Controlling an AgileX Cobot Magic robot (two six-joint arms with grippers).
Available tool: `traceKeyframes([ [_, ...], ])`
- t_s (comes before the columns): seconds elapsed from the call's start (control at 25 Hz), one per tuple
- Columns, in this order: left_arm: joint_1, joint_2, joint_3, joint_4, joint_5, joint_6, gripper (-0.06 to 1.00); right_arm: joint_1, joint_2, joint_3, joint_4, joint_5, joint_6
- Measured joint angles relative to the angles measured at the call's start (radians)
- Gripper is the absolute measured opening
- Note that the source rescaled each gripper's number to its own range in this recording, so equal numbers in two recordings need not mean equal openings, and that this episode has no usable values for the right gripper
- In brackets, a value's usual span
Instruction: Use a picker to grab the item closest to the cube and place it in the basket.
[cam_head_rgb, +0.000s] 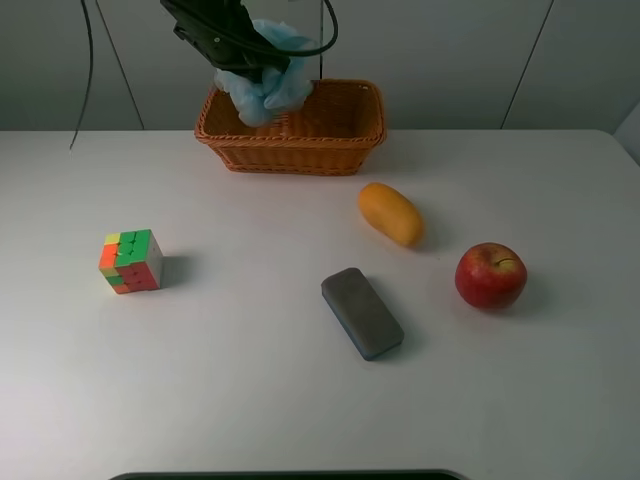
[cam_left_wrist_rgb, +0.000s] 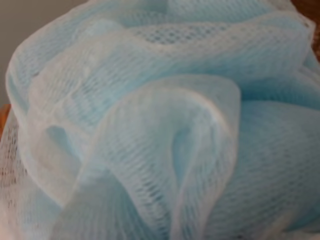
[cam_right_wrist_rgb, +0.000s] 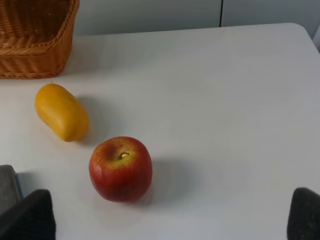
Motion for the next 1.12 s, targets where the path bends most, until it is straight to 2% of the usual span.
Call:
traceKeyframes([
  [0.4, 0.004, 0.029, 0.0, -0.031, -0.01, 0.0, 0.01, 0.0, 0.0, 0.0, 0.0, 0.0, 0.0],
  [0.44, 0.004, 0.029, 0.0, -0.031, -0.01, 0.0, 0.04, 0.0, 0.0, 0.0, 0.0, 0.0, 0.0],
  [0.48, 0.004, 0.029, 0.0, -0.025, -0.01, 0.0, 0.15, 0.0, 0.0, 0.0, 0.0, 0.0, 0.0],
  [0.52, 0.004, 0.029, 0.0, -0.023, -0.01, 0.005, 0.33, 0.0, 0.0, 0.0, 0.0, 0.0, 0.0],
  [0.56, 0.004, 0.029, 0.0, -0.02, -0.01, 0.013, 0.6, 0.0, 0.0, 0.0, 0.0, 0.0, 0.0],
  [0.6, 0.004, 0.029, 0.0, -0.018, -0.01, 0.015, 0.81, 0.0, 0.0, 0.0, 0.0, 0.0, 0.0],
  [0.64, 0.004, 0.029, 0.0, -0.018, -0.01, 0.011, 0.91, 0.0, 0.0, 0.0, 0.0, 0.0, 0.0],
  [0.8, 0.004, 0.029, 0.0, -0.018, -0.01, 0.007, 0.99, 0.0, 0.0, 0.0, 0.0, 0.0, 0.0],
  [0.96, 0.004, 0.024, 0.0, -0.016, 0.0, 0.005, 1.0, 0.0, 0.0, 0.0, 0.0, 0.0, 0.0],
  [1.12, 0.004, -0.049, 0.0, 0.044, 0.103, -0.032, 1.0, 0.0, 0.0, 0.0, 0.0, 0.0, 0.0],
])
